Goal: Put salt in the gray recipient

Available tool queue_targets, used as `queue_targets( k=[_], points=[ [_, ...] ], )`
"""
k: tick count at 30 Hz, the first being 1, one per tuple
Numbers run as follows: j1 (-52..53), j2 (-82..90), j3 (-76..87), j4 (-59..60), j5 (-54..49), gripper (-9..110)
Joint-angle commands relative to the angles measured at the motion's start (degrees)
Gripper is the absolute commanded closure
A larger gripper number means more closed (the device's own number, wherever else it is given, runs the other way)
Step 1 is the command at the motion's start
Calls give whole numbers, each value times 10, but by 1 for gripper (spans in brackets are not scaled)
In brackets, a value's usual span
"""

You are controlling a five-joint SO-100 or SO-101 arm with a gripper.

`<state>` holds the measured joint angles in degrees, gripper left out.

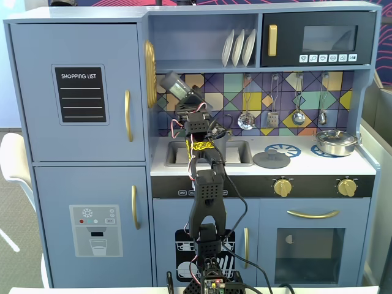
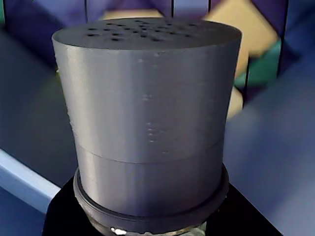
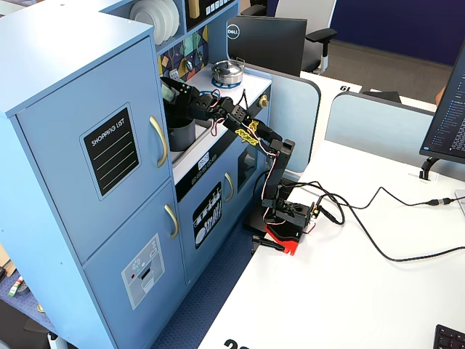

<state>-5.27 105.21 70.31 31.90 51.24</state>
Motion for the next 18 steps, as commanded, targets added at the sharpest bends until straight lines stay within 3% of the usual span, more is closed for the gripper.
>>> queue_targets(
  k=[1,4,9,18],
  points=[
    [25,-10,-80,75,46,101],
    [40,-16,-83,129,91,101],
    [37,-19,-85,124,107,101],
    [12,-31,-83,-83,72,101]
  ],
)
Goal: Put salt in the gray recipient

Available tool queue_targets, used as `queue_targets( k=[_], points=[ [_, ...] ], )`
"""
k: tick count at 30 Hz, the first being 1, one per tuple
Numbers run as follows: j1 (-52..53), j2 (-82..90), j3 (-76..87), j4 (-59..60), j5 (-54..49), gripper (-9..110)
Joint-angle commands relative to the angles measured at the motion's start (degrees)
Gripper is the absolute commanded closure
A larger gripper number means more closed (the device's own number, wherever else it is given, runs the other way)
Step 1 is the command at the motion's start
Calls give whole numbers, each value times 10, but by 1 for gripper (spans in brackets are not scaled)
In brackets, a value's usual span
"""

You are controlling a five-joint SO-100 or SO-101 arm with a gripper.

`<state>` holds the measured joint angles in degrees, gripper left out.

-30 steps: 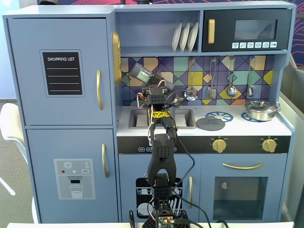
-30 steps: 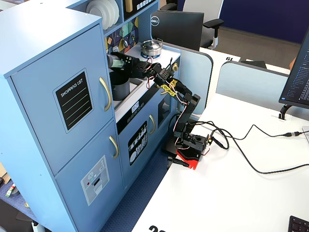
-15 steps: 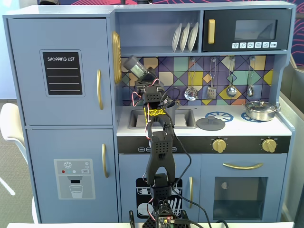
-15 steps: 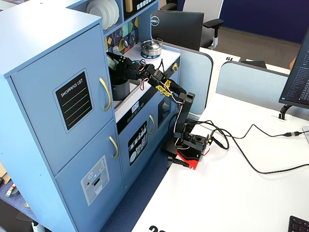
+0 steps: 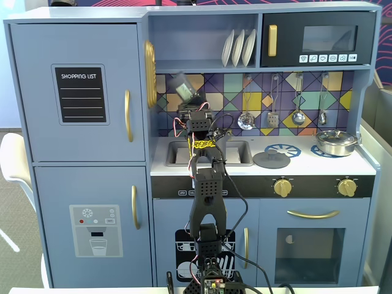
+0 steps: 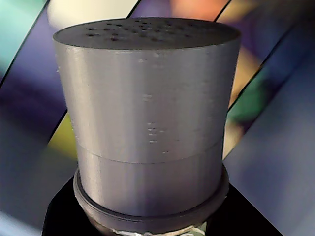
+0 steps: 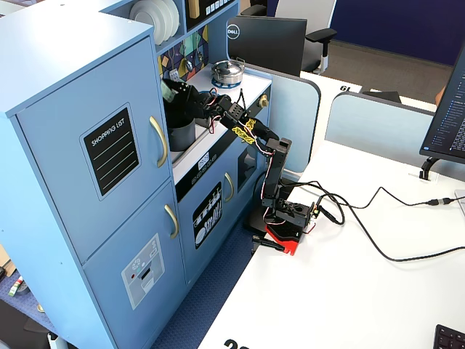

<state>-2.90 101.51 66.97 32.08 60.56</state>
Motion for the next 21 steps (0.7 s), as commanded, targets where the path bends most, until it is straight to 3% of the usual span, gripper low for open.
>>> queue_targets(
  k=[1,5,10,13,17,21],
  points=[
    [-11,5,-51,-98,-25,101],
    [-6,2,-56,-67,-14,101],
    [12,-4,-84,114,51,101],
    [15,0,-71,157,61,101],
    [6,5,-54,121,47,101],
    [-4,12,-26,-18,11,101]
  ],
)
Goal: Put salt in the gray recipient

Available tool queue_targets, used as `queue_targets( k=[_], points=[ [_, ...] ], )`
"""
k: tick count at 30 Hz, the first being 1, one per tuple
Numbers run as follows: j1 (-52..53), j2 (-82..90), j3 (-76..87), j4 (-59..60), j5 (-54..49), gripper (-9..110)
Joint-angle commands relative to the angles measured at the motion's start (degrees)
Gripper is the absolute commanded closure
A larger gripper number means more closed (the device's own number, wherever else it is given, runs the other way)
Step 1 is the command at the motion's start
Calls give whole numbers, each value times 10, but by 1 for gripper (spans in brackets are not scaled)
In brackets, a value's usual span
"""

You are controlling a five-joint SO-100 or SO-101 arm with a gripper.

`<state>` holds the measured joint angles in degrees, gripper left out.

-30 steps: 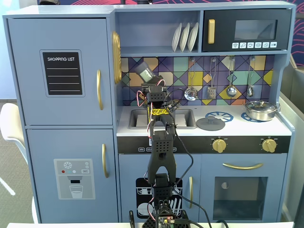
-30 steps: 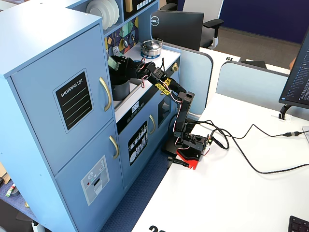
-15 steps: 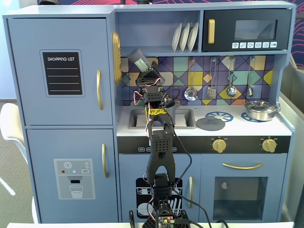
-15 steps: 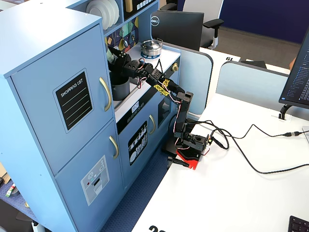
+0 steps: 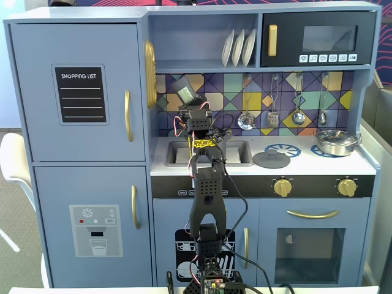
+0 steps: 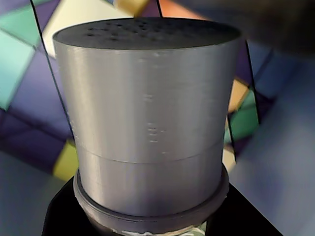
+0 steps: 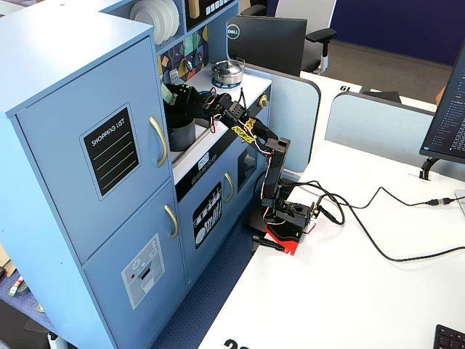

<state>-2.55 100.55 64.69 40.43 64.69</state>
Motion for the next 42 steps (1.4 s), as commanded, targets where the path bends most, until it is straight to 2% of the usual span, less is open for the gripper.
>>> queue_targets(
  k=[1,4,7,13,17,20,26,29,33,37,42],
  points=[
    [-11,23,-2,-134,-44,101],
    [-18,22,-12,-192,-77,101],
    [-15,15,-28,-178,-76,101],
    [6,-6,-86,56,-1,101],
    [2,-1,-72,124,4,101],
    [-7,5,-57,81,-6,101],
    [-24,27,-16,-156,-80,101],
    [-18,5,-69,-146,-137,101],
    [21,7,-75,-86,-278,101],
    [98,25,-65,-13,-531,101],
    [264,44,-57,20,-887,101]
  ],
)
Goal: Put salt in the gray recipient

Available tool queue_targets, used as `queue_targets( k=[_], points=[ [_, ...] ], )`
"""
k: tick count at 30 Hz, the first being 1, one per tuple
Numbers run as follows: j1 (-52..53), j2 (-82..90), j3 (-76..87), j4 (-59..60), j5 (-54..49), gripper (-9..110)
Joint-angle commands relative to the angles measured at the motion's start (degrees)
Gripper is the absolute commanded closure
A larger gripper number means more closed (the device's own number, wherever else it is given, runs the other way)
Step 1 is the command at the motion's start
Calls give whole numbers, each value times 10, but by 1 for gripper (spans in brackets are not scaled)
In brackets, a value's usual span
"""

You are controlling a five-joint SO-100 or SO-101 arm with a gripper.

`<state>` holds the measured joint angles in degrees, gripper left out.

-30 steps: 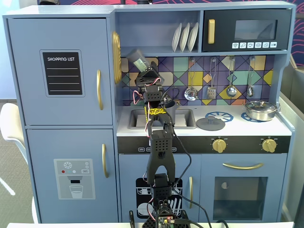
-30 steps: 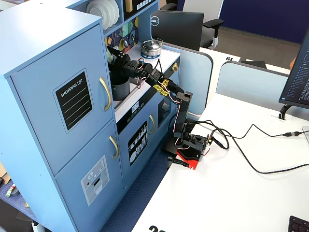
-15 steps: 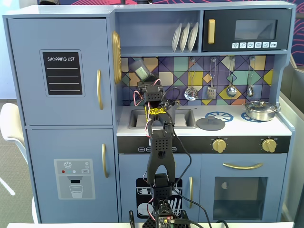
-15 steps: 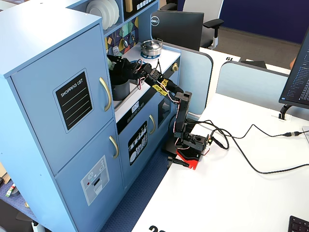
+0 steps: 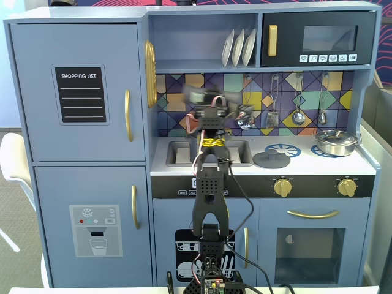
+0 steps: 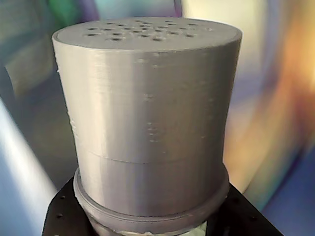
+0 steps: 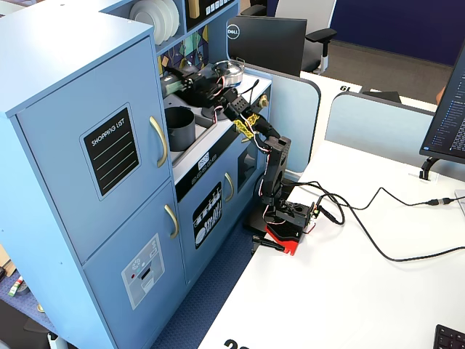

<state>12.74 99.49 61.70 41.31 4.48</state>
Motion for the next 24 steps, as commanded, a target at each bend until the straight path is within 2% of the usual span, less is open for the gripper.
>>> queue_targets(
  k=[1,4,9,24],
  points=[
    [147,51,-27,8,-356,101],
    [243,53,13,-18,-628,101],
    [342,60,94,-198,-824,101],
    [387,18,190,-311,-887,101]
  ],
)
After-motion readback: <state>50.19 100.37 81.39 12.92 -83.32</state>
